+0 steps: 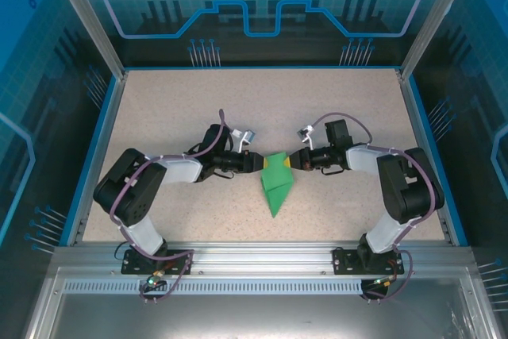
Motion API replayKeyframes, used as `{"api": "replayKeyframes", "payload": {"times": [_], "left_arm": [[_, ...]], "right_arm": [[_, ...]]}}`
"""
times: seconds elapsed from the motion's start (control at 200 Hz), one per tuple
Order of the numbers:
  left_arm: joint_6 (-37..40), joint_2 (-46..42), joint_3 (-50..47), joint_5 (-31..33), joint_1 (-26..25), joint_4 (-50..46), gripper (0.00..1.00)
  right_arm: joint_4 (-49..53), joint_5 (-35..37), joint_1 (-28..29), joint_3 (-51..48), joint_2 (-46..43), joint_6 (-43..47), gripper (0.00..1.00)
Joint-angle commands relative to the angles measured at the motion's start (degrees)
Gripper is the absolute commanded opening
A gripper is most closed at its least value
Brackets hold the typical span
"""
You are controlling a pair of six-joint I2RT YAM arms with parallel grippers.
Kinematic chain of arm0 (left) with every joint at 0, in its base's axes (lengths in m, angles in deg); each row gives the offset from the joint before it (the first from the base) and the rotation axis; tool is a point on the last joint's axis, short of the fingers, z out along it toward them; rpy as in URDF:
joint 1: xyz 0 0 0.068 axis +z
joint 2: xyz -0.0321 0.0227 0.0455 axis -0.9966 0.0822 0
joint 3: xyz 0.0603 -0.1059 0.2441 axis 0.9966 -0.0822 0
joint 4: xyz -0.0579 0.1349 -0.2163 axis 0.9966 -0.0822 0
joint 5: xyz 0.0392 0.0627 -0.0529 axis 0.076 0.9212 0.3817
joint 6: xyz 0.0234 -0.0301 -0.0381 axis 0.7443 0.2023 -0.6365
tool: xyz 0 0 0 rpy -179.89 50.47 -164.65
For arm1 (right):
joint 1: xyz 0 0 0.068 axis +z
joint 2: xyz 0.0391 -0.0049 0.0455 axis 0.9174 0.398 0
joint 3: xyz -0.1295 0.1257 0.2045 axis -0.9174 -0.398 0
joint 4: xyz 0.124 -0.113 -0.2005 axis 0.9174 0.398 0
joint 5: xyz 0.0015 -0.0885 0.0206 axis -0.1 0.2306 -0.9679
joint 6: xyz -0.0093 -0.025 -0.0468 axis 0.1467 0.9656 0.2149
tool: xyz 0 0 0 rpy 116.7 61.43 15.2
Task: Fold a paper plane with a square sheet of paper (fold left side to right side)
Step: Fold the wing for the fifth time at the center of the table.
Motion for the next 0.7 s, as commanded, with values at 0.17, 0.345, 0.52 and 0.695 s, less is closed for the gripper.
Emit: {"api": "replayKeyframes", "payload": {"times": [0.17,0.345,0.52,0.695], "left_arm": [[11.78,-14.74,3.17,18.58,-4.90,-23.61,0.51],[14.23,-19.48,6.25,31.00,-16.54,-35.66,0.52],[9.58,-17.05,10.02,44.37,-27.51,-40.47,0.55],[5.54,-7.30,19.11,53.74,-33.68,-47.12,0.56]], "right_arm": [[12.81,7.04,-0.73,3.32,-2.64,-2.58,0.00],[16.09,9.89,0.39,5.83,-1.63,-6.57,0.00],[16.99,11.64,1.31,8.64,-0.01,-11.25,0.00],[17.90,13.80,2.79,10.18,0.76,-13.35,0.00]]}}
